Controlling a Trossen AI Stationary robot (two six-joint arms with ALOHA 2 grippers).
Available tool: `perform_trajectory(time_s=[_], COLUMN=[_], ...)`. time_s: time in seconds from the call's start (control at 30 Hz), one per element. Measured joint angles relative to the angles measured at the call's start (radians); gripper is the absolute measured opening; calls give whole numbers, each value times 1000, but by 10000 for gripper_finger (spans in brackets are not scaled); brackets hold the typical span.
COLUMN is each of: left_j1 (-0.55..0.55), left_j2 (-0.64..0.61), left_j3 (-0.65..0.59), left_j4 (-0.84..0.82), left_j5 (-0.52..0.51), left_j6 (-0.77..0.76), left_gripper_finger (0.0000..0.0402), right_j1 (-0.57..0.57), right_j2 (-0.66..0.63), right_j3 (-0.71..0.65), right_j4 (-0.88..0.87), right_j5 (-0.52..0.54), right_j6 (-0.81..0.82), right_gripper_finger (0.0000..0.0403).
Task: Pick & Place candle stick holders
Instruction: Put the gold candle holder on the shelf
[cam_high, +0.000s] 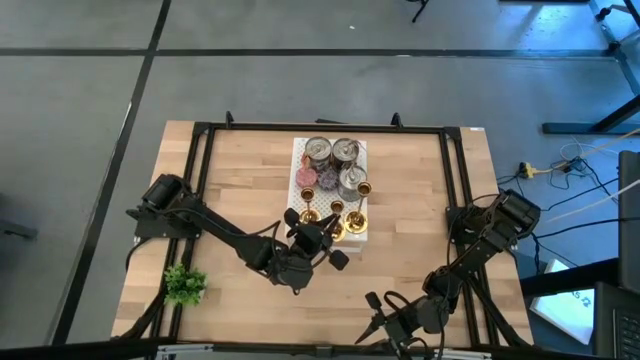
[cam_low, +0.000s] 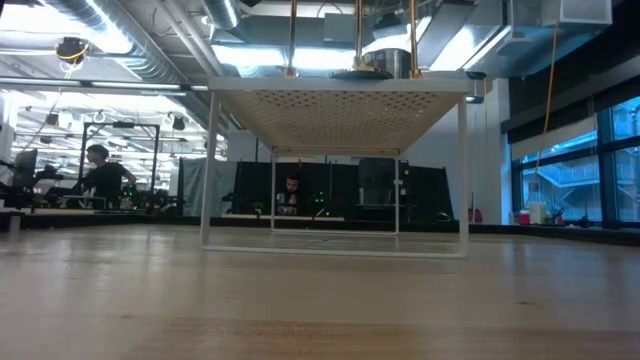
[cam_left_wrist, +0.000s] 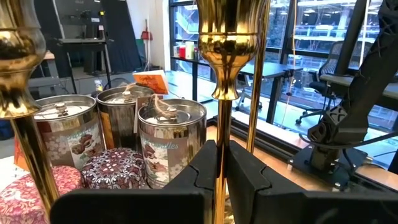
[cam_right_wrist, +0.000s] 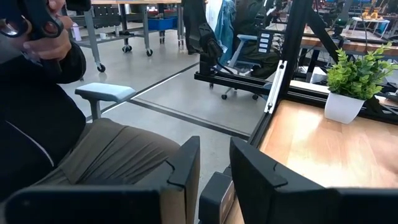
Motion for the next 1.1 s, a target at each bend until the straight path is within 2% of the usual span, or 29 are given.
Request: perform_trajectory(time_s=[1.1], left_j1=[33], left_j2=[4], left_j3=[-2], left_j4=[-5], left_j5=[-24], left_j6=[52], left_gripper_finger=[10], right_j1=[0], right_j2=[0], right_j3=[0], right_j4=[0], right_j5=[0], right_j6=[0], right_gripper_finger=[90])
